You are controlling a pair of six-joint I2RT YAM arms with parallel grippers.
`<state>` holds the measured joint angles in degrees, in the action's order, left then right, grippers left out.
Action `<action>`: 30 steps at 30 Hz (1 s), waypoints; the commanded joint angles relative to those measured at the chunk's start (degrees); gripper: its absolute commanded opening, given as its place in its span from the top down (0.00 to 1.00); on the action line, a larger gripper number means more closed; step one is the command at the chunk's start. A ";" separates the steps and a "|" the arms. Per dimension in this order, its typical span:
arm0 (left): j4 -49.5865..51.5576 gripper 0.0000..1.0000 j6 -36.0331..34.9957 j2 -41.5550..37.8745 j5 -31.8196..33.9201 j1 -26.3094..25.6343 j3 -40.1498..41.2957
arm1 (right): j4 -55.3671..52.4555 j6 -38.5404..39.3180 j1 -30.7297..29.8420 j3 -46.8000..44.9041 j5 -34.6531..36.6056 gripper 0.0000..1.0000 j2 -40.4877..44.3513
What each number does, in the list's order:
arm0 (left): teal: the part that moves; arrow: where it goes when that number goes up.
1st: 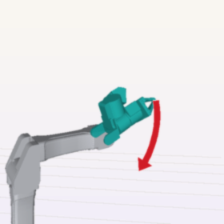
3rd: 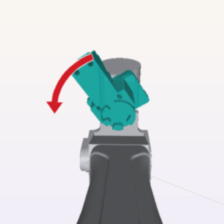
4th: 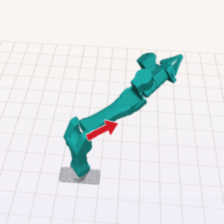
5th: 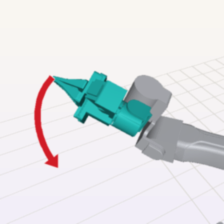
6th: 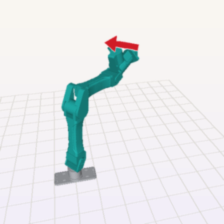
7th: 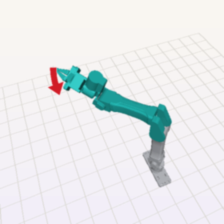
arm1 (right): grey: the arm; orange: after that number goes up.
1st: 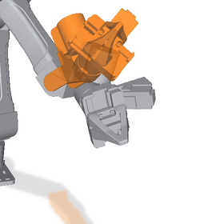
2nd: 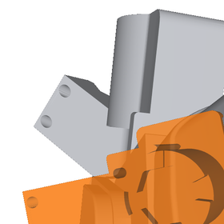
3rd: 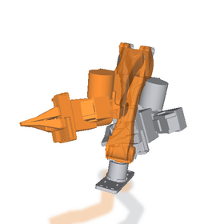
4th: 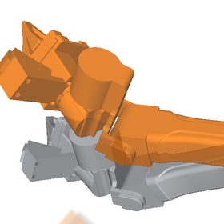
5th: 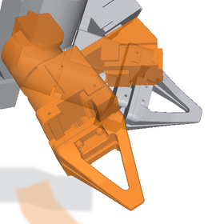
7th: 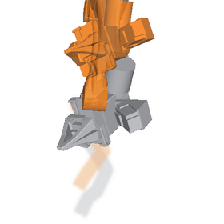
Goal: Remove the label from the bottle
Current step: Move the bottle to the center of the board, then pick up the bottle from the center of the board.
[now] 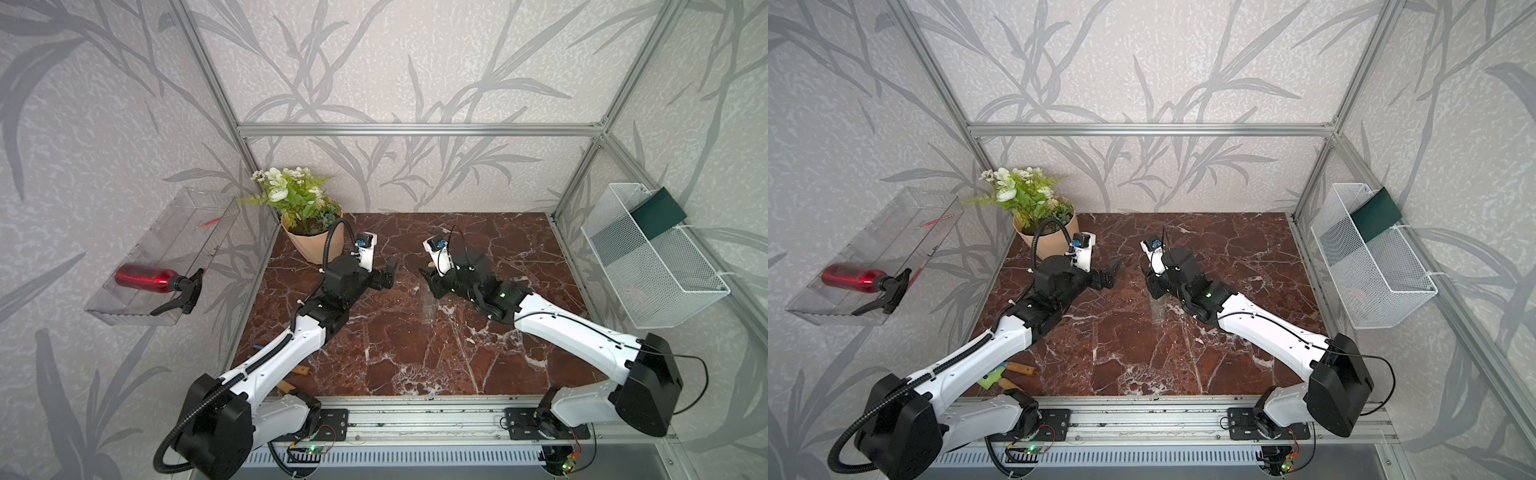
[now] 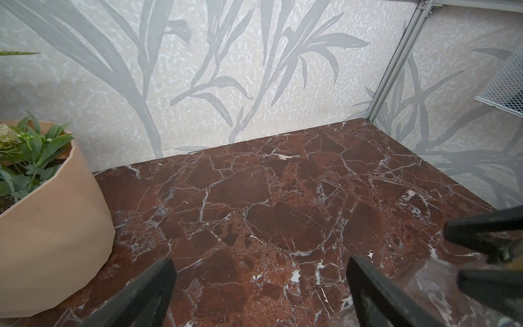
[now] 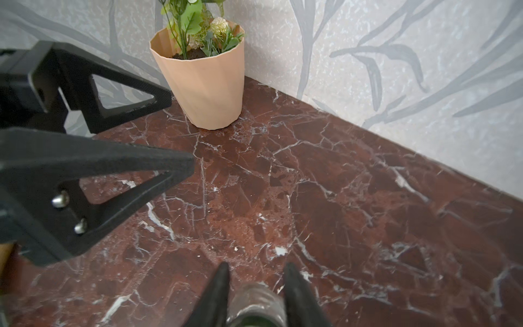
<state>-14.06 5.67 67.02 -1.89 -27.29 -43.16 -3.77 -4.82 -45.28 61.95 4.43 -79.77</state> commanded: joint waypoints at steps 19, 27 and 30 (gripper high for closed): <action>4.40 0.01 -4.48 -3.79 -5.25 -0.93 -5.26 | -4.57 -0.41 -0.59 0.96 3.08 0.01 6.18; 11.74 0.01 -5.23 -6.48 -12.39 -1.01 -9.58 | -9.60 -2.85 0.12 -1.31 5.91 0.01 16.10; 13.94 0.01 -4.89 -6.39 -16.79 -1.19 -11.12 | -10.13 -6.49 3.61 -3.12 4.83 0.01 18.60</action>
<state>-3.86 1.93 61.36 -13.02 -28.08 -52.10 -11.27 -7.60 -43.97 60.77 8.43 -62.61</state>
